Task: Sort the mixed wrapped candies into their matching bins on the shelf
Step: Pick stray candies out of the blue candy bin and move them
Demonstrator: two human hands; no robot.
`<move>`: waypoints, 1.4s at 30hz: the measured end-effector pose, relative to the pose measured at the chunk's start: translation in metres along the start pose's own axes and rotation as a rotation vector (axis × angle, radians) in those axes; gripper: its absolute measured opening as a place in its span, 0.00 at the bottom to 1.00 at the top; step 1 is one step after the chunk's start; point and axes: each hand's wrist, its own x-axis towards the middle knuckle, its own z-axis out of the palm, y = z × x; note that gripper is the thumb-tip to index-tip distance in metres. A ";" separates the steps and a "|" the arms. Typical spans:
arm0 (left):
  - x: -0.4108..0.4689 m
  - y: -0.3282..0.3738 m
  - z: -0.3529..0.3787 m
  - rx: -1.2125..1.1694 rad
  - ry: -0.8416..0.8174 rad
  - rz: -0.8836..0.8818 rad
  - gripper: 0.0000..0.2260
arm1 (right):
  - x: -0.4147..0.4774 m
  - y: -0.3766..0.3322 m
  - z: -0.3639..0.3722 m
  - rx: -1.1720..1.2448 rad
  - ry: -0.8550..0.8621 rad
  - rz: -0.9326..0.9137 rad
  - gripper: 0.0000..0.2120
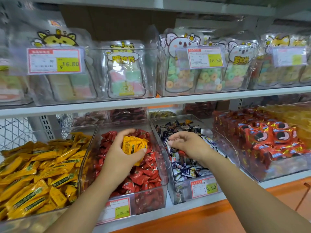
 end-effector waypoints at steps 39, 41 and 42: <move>-0.007 0.014 -0.045 0.096 0.035 0.067 0.26 | -0.004 -0.050 0.034 -0.091 0.236 -0.315 0.04; -0.007 0.017 -0.060 0.099 0.057 0.062 0.25 | -0.004 -0.059 0.055 -0.243 0.172 -0.368 0.05; -0.007 0.017 -0.071 0.111 0.069 0.052 0.26 | -0.002 -0.060 0.067 -0.300 0.143 -0.371 0.08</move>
